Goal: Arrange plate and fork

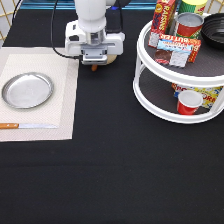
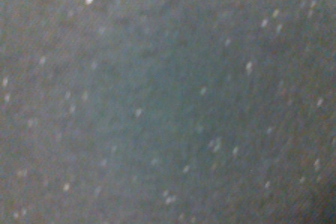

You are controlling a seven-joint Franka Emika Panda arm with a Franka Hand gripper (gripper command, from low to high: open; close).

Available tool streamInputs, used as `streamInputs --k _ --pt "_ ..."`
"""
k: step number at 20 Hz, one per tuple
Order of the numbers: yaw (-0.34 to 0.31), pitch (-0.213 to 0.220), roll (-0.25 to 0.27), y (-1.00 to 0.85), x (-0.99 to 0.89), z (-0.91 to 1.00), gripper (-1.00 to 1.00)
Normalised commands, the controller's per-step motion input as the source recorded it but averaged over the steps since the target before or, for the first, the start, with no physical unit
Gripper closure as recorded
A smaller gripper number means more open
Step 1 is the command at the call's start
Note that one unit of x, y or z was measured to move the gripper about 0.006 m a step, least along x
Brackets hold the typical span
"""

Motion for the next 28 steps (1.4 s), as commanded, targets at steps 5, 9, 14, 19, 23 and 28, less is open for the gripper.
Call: streamInputs --k 5,9,14,19,23,28 --pt "0.01 -0.129 -0.085 -0.01 -0.03 0.17 1.0" --pt "0.015 -0.072 -0.009 -0.22 -0.07 0.5 1.0" --pt "0.0 -0.018 0.0 -0.45 0.0 0.46 1.0" --pt "-0.038 -0.011 0.0 -0.75 0.0 0.13 1.0" --pt "-0.062 -0.005 0.0 -0.8 -0.01 0.05 1.0" --pt "-0.082 -0.003 0.0 -0.76 -0.1 0.0 1.0"
